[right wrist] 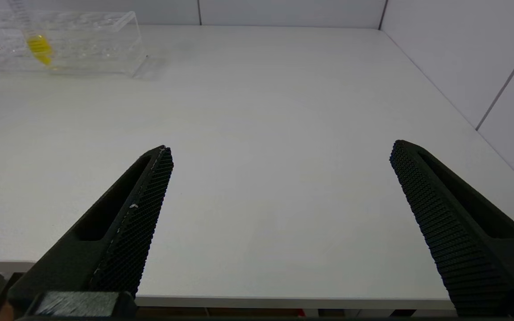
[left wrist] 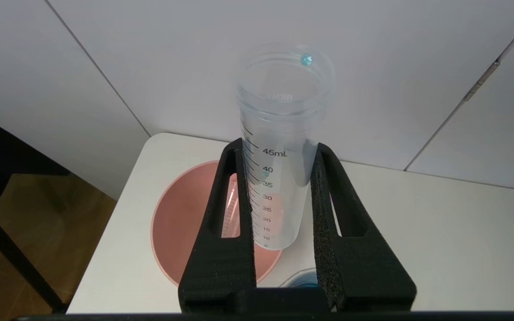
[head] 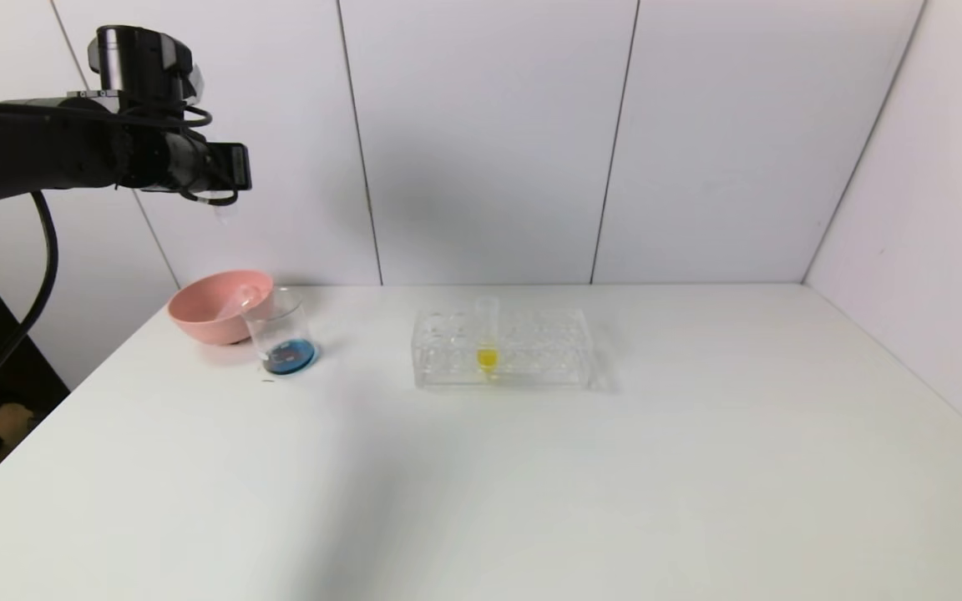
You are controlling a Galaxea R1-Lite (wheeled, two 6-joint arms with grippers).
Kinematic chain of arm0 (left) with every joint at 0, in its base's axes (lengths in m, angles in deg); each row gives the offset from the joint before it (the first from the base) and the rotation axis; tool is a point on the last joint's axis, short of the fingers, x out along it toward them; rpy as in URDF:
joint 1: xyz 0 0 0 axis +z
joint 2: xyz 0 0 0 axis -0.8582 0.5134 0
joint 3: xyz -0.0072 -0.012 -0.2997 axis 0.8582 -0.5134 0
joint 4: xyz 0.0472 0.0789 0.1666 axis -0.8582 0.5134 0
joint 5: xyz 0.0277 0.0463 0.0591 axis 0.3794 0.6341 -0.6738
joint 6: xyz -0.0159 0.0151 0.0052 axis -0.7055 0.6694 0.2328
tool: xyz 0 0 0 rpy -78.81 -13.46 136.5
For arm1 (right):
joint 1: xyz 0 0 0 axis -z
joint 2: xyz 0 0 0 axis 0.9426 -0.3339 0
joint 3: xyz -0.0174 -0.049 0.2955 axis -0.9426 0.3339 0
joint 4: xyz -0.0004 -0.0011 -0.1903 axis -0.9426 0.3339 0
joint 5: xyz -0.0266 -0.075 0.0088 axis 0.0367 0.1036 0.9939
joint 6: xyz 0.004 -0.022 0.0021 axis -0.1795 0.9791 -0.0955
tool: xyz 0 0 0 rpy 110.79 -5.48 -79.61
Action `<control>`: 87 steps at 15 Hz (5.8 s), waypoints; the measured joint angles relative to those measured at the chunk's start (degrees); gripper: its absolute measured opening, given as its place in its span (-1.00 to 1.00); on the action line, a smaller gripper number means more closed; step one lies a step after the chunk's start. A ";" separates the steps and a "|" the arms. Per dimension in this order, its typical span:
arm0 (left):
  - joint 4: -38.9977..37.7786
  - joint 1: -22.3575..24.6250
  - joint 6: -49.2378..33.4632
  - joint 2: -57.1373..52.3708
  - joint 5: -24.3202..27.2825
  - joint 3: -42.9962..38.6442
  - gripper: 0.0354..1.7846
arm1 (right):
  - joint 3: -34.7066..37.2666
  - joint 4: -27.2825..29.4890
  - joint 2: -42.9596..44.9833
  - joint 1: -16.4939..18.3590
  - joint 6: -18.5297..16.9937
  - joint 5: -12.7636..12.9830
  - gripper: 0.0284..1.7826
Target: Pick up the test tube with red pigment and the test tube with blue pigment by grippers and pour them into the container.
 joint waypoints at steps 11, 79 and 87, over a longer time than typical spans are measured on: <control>-12.97 3.18 -0.16 8.28 -0.45 -5.92 -0.60 | 0.00 0.02 0.00 0.00 0.00 0.00 0.99; -11.02 3.08 6.52 -118.81 16.30 -114.36 0.98 | 0.00 0.02 0.00 0.02 0.00 0.00 0.99; -11.72 2.97 3.39 -118.71 14.93 -114.36 0.98 | 0.00 0.02 0.00 0.02 0.00 0.00 0.99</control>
